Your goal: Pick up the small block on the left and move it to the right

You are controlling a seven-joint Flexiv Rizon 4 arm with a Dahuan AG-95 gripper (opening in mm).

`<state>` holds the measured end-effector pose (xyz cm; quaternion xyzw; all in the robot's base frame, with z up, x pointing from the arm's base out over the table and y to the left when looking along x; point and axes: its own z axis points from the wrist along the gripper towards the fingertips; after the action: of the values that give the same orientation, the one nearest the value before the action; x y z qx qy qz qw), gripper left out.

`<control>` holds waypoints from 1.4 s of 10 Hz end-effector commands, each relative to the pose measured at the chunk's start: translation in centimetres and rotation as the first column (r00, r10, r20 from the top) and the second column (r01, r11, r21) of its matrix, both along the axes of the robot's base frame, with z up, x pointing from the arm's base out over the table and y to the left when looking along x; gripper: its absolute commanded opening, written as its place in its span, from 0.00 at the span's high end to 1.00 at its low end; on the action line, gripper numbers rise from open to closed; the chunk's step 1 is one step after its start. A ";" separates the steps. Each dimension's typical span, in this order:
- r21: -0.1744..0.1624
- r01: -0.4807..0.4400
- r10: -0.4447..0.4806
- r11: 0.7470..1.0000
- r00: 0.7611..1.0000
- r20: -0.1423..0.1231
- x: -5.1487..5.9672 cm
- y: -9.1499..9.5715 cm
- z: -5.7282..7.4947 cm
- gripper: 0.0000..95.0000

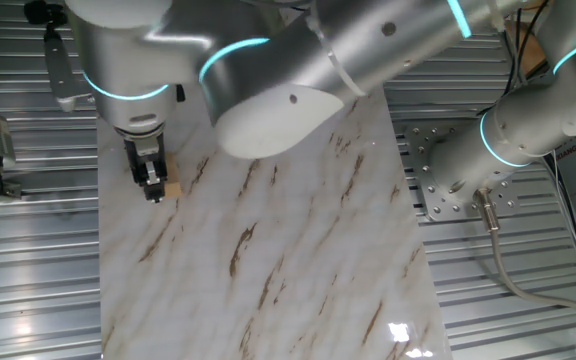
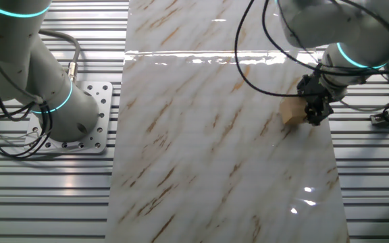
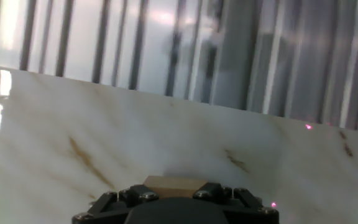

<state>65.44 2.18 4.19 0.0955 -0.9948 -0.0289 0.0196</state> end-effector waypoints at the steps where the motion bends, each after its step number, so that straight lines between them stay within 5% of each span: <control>1: -0.026 0.138 -0.137 0.990 0.990 0.035 -0.2 1.4 0.2 1.00; 7: -0.046 0.224 -0.222 0.973 0.973 0.061 -1.0 4.9 0.0 1.00; 14: -0.027 0.243 -0.241 0.970 0.969 0.061 -1.0 5.0 -0.1 1.00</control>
<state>64.50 7.20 3.95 -0.0264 -0.9995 -0.0117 -0.0118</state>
